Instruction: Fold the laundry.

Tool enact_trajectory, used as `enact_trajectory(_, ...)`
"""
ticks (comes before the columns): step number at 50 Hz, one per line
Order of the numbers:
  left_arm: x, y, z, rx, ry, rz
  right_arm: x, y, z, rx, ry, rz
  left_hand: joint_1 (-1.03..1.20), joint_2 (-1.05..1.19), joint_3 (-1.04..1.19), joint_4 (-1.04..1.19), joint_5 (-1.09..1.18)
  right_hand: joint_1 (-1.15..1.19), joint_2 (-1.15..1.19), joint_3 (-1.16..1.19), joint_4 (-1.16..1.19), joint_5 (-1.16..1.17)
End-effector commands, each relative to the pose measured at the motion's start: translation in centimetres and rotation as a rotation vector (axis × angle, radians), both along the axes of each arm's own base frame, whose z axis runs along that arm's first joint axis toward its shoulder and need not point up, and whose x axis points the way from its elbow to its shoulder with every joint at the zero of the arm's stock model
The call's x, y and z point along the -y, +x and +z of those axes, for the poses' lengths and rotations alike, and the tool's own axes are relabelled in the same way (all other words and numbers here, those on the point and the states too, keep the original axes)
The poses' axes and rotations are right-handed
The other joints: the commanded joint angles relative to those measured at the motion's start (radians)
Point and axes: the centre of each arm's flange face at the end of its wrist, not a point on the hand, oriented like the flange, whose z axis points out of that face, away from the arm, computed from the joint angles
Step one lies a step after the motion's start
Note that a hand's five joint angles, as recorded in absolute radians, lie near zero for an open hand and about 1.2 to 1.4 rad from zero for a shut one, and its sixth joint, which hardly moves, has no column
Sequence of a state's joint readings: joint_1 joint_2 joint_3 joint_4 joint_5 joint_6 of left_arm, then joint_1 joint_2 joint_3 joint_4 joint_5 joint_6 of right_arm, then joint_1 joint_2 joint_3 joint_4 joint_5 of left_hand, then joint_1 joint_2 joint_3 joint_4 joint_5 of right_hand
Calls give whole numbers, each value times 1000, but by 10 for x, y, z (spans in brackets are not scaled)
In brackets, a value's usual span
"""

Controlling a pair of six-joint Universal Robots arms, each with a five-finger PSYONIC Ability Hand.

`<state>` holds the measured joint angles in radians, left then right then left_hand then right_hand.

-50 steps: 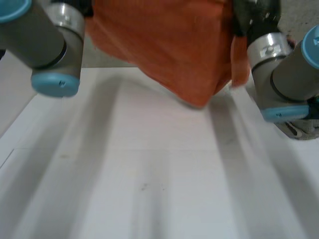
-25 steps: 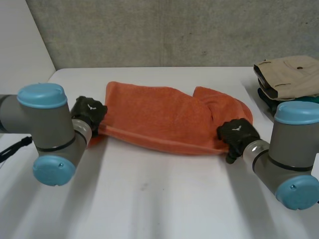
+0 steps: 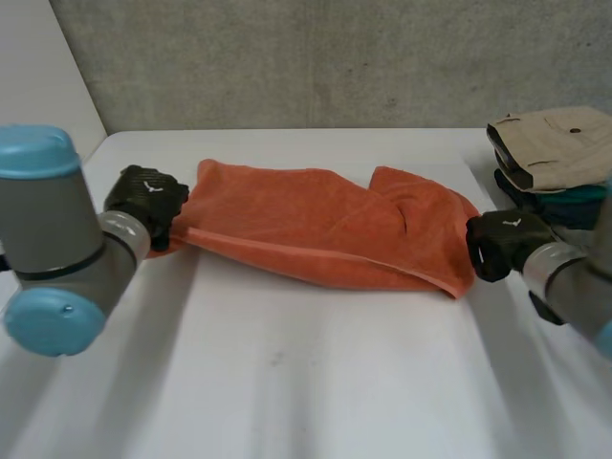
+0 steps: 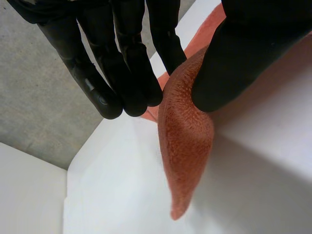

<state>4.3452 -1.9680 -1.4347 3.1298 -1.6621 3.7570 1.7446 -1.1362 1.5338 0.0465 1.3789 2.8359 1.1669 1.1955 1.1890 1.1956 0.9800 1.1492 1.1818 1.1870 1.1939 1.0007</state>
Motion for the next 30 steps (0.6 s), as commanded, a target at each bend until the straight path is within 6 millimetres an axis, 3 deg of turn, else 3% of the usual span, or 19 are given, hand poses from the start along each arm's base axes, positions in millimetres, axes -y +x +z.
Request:
enact_trajectory(1,-24,16,33,33,-1,-58,-26,-13,42,-76,65,95,229,201,207,201,242,-192,-224,-230,-237,-218)
enact_trajectory(3,-26,14,35,33,-5,-92,-33,-8,36,-56,109,95,229,201,207,201,242,-506,-539,-544,-551,-532)
enact_trajectory(13,-21,-4,43,20,-34,-63,-36,17,-26,113,152,-67,229,201,207,201,242,-813,-846,-851,-858,-839)
enact_trajectory(24,-20,-13,60,-4,-76,-49,-23,42,-58,113,58,-54,229,201,207,201,242,-717,-749,-754,-761,-743)
enact_trajectory(30,-20,-9,64,-18,-68,-36,-4,35,-60,94,-58,-159,229,201,207,201,242,-382,-415,-420,-427,-408)
